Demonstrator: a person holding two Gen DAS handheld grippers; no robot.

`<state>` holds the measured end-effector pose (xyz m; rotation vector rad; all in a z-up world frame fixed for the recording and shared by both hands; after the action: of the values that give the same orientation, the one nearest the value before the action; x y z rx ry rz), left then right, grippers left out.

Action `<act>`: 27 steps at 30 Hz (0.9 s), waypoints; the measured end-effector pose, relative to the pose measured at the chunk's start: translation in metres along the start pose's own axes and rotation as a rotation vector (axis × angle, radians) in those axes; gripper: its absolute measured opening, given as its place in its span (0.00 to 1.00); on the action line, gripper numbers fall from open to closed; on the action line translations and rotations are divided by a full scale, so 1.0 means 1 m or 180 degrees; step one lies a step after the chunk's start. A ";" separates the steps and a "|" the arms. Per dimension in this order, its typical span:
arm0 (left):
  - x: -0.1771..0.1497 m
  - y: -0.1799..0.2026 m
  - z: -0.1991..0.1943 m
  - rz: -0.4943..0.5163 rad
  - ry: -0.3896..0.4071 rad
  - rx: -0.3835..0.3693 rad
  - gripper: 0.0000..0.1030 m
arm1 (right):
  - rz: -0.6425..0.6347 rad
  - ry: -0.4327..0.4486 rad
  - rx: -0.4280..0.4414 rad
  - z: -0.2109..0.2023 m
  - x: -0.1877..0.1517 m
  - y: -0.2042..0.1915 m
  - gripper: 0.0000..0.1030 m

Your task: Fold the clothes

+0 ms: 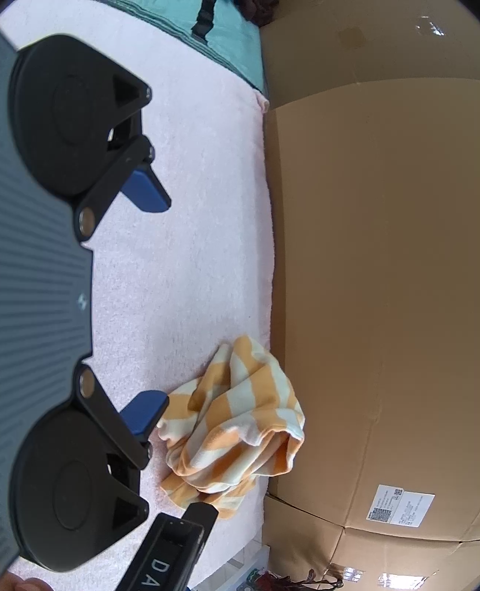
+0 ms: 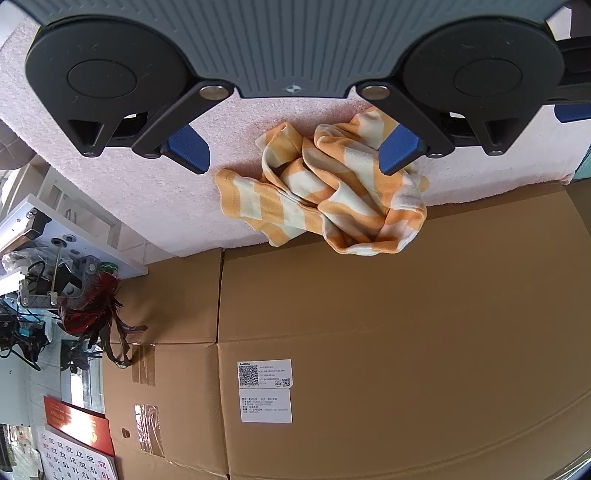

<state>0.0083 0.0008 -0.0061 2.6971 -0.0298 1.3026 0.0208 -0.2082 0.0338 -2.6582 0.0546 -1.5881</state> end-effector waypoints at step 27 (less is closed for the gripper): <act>-0.005 0.007 0.007 0.0160 -0.0012 0.0208 0.99 | -0.0001 -0.0054 0.0007 0.005 -0.002 0.003 0.97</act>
<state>0.0100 -0.0068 -0.0134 2.7707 -0.0567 1.3351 0.0240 -0.2107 0.0292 -2.6697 0.0518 -1.5647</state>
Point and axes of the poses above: each gripper's, at about its wrist camera, not at the fingertips, and z roughly the way its jaws point, y to its right, x to its top, the point moved 1 cm from there along z, roughly the way its jaws point, and after that the axes turned 7 degrees about -x, right-handed, at the moved point
